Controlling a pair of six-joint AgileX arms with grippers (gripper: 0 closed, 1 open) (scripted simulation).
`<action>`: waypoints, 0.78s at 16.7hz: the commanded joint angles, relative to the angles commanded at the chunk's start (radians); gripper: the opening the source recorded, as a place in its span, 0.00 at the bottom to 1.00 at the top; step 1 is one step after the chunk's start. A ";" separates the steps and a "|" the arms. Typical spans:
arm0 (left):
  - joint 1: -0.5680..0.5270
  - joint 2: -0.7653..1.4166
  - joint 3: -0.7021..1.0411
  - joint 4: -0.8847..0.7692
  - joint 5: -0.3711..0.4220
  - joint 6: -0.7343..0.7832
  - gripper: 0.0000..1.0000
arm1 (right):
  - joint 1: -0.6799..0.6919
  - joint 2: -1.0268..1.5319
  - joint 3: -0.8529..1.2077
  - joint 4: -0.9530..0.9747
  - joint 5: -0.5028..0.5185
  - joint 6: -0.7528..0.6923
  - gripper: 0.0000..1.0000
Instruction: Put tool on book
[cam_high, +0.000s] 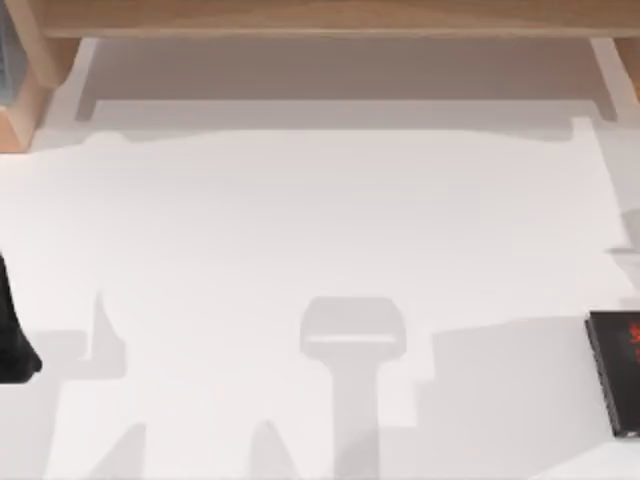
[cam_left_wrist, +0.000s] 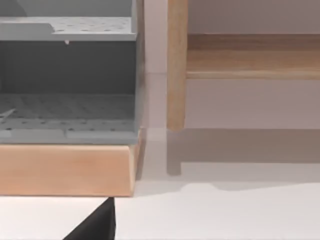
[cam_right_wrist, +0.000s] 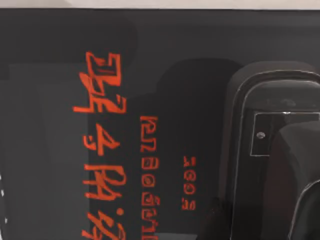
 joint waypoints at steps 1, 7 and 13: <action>0.000 0.000 0.000 0.000 0.000 0.000 1.00 | 0.000 0.000 0.000 0.000 0.000 0.000 0.15; 0.000 0.000 0.000 0.000 0.000 0.000 1.00 | 0.000 0.000 0.000 0.000 0.000 0.000 0.60; 0.000 0.000 0.000 0.000 0.000 0.000 1.00 | 0.000 0.000 0.000 0.000 0.000 0.000 1.00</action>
